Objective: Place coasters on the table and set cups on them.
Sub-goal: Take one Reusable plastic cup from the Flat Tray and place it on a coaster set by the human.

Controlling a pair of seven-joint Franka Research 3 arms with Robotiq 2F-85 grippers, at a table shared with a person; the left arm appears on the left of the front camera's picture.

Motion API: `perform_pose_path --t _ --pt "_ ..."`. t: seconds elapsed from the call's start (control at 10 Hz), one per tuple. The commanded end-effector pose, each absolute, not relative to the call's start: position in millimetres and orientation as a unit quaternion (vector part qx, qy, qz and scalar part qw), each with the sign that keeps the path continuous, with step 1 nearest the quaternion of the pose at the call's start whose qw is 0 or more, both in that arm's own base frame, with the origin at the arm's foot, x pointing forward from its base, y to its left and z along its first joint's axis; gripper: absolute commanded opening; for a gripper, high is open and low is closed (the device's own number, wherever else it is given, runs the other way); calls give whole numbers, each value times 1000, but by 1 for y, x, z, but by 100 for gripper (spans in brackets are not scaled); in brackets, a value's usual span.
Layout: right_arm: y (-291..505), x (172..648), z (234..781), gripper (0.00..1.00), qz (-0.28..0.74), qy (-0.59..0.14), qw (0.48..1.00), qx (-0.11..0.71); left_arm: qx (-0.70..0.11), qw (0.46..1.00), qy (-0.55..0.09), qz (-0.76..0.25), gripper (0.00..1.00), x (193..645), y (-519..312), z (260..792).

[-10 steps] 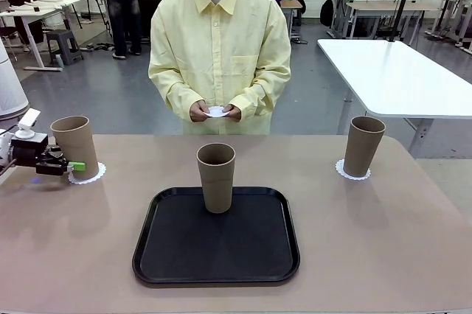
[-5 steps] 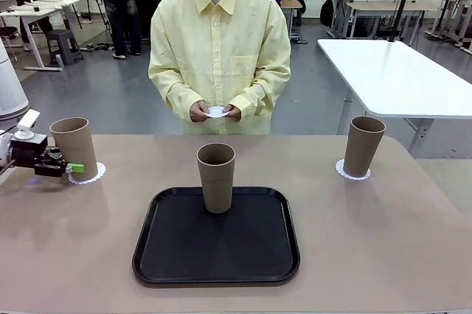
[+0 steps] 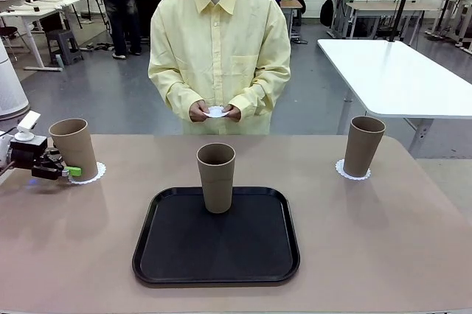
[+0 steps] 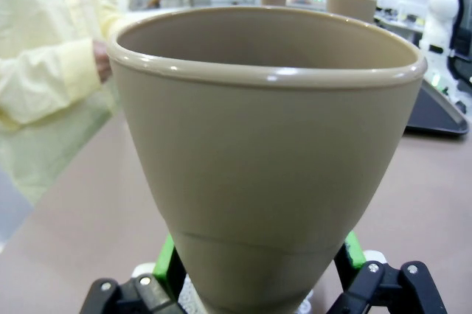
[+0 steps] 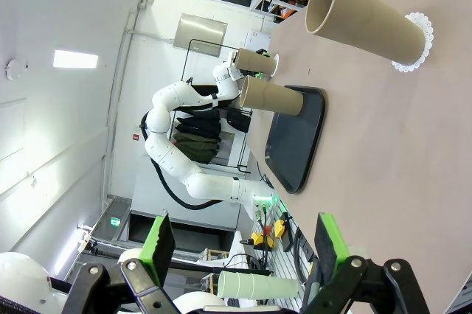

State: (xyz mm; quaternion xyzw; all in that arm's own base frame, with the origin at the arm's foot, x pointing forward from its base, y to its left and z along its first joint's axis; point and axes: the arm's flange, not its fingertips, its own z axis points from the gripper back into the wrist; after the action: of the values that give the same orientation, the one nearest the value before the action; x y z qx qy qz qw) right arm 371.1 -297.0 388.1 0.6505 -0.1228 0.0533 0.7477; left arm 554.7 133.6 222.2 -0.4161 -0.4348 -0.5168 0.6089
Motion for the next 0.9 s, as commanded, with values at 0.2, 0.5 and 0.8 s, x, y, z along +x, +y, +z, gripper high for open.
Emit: perform_pose_path --t 0.2,0.5,0.8 --pt "-297 372 388 100 46 -118 750 649 -419 600 -428 -531 100 556 142 225" --pt "-297 372 388 100 46 -118 750 649 -412 601 -425 -537 100 555 147 233" --pt "-297 372 388 100 46 -118 750 649 -391 616 -405 -551 100 554 160 238"
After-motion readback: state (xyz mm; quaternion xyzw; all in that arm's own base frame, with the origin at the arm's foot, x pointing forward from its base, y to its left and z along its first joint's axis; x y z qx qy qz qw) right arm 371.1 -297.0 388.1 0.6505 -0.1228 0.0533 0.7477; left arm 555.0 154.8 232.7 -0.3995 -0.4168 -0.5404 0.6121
